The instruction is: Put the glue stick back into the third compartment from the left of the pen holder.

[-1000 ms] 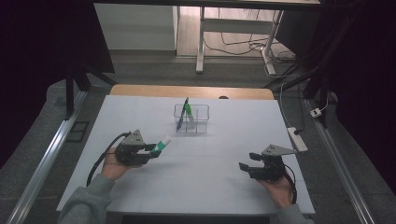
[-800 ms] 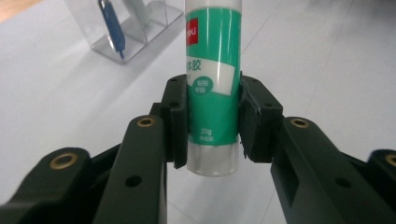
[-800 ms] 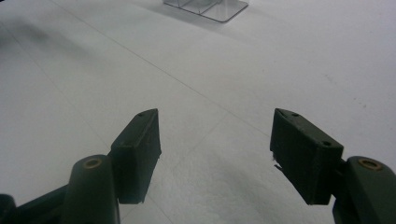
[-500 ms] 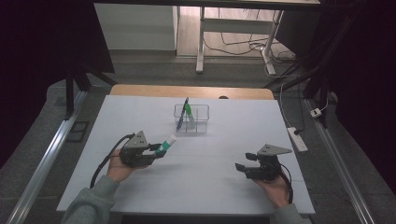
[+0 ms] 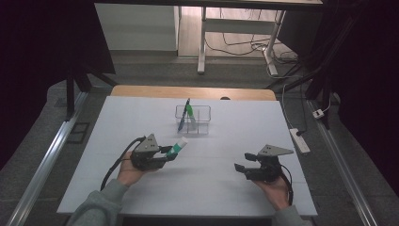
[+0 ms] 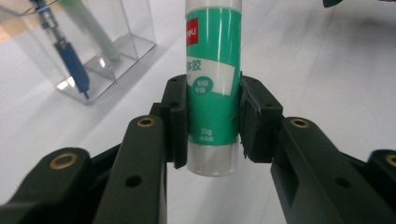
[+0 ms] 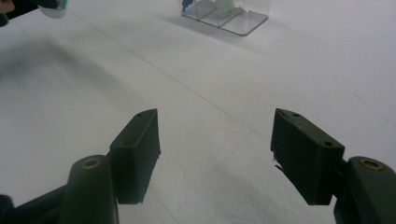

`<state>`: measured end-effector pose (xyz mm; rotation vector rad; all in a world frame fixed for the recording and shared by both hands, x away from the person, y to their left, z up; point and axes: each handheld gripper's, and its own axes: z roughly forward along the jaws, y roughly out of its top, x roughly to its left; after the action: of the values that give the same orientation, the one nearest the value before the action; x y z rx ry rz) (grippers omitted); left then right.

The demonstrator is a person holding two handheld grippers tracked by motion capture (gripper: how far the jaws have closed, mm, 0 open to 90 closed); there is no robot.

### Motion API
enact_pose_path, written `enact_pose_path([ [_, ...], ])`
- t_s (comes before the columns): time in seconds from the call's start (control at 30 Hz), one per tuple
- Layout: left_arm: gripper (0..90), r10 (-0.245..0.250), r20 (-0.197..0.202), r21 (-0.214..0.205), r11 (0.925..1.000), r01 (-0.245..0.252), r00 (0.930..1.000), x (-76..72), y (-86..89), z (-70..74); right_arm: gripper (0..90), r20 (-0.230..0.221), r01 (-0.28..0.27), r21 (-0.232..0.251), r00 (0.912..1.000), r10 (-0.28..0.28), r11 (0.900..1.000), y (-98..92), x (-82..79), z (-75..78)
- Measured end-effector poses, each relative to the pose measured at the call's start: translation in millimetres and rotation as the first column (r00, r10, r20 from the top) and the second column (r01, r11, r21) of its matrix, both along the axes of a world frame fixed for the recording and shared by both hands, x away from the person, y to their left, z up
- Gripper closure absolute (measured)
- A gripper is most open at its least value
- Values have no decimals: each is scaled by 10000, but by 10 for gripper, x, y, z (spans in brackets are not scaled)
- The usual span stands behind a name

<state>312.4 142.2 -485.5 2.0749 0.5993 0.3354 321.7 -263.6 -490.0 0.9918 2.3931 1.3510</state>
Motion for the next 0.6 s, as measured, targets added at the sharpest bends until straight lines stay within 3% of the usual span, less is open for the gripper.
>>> enact_pose_path([
  [0.6, 654, -274, 289, -18, 9996, 275, 9992, 33, -327, 8, 330, 126, -408, 324, 9991, 404, 9986, 173, 14, 50],
])
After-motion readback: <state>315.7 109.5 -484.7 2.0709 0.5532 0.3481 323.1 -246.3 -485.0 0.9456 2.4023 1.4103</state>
